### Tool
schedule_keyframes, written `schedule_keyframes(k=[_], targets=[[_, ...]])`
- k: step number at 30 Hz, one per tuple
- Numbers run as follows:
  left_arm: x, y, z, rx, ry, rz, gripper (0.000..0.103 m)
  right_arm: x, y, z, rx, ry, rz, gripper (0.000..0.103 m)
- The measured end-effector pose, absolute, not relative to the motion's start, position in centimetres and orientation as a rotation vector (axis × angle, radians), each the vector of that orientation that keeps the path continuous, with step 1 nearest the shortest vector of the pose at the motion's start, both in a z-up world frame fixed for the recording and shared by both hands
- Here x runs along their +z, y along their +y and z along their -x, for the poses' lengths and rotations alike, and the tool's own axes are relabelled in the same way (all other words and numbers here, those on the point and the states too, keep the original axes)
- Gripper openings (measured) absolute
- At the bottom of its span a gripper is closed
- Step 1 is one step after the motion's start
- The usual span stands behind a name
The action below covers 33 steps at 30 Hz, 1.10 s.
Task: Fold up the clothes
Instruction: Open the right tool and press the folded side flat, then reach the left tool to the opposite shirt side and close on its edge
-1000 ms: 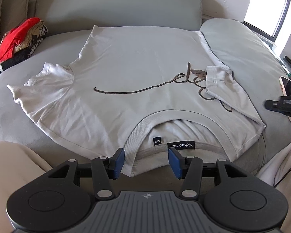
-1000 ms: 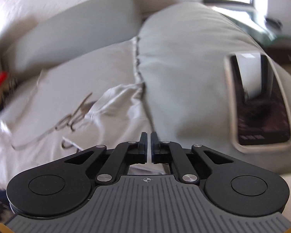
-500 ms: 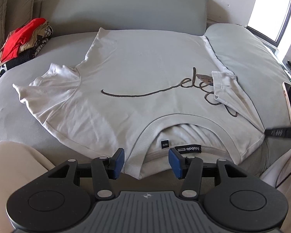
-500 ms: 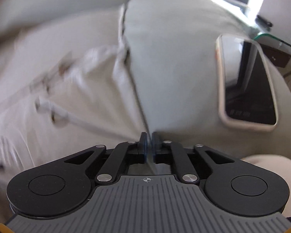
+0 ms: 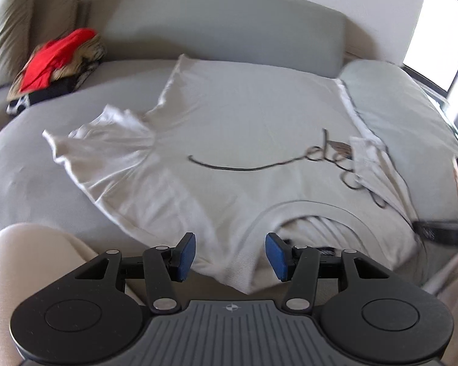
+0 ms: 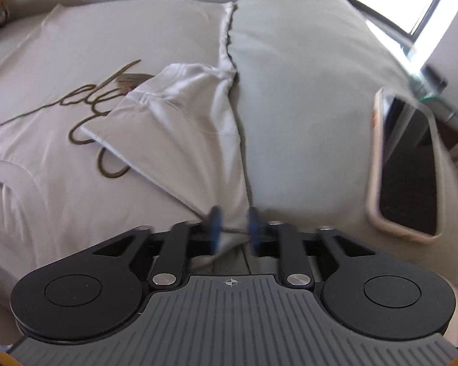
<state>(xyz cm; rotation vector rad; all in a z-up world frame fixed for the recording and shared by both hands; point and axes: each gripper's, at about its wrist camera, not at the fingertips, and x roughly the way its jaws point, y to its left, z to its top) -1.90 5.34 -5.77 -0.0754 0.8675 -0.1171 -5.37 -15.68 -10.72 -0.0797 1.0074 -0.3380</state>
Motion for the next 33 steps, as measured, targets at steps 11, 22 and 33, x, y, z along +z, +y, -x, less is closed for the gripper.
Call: schedule_keyframes(k=[11,22,33], targets=[[-2.4,18.1,-3.8,0.058,0.818,0.382,0.050,-4.2,-10.7,1.9,0.095,0.901,-0.363,0.078],[-6.6,29.5,-10.0,0.152,0.875,0.644,0.048,-5.7,-8.3,2.5,0.086,0.952,-0.369,0.078],[-8.3,30.6,-12.2,0.186,0.874,0.680,0.000,-6.3,-8.4,2.4,0.089,0.977,-0.371,0.078]])
